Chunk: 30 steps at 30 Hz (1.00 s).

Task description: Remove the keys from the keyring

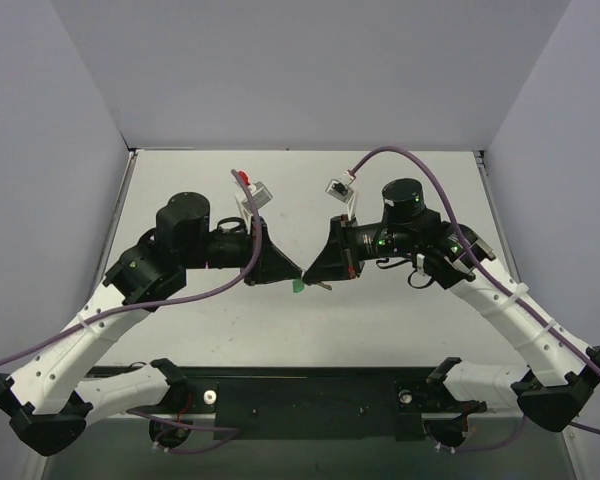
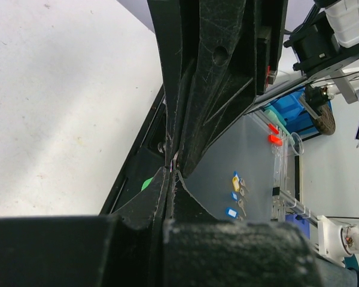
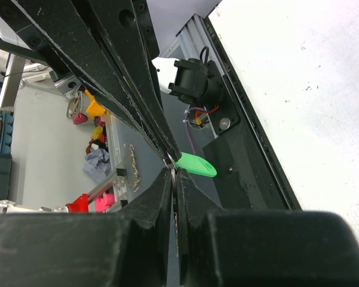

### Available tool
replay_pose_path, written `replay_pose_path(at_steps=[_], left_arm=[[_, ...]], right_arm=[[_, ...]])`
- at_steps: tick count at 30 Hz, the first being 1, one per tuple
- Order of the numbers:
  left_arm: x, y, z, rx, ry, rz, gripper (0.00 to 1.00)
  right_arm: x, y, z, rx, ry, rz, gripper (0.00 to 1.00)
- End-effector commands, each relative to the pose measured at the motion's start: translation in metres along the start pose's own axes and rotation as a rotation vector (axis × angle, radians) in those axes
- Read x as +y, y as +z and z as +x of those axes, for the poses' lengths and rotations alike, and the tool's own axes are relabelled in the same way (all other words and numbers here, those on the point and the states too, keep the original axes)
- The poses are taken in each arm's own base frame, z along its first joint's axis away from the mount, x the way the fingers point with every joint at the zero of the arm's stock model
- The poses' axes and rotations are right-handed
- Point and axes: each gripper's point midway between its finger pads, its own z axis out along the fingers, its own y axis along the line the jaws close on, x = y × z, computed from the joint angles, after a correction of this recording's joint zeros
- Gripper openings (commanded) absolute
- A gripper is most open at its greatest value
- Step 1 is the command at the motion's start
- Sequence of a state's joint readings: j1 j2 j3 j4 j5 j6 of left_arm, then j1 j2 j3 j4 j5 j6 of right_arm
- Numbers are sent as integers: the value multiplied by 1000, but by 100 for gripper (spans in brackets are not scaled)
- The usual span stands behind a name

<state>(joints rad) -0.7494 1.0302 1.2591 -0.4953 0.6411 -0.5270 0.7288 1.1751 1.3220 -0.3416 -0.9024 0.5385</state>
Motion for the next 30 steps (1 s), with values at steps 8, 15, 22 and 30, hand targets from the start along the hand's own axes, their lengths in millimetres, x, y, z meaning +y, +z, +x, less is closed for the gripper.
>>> replay_pose_path(at_steps=[8,15,22,30], left_arm=[[-12,-1,-6,78,128,38,0],[-11,1,-10,102,139,23,0],[-8,-3,-20,42,119,-30,36],[-19,-28,-44,-122,129,-82,62]], right_arm=[[10,8,-7,24,-53,-26,0],[10,7,-6,30,-63,-16,0],[11,3,-3,20,-72,-7,0],[15,-2,-3,6,-84,-8,0]])
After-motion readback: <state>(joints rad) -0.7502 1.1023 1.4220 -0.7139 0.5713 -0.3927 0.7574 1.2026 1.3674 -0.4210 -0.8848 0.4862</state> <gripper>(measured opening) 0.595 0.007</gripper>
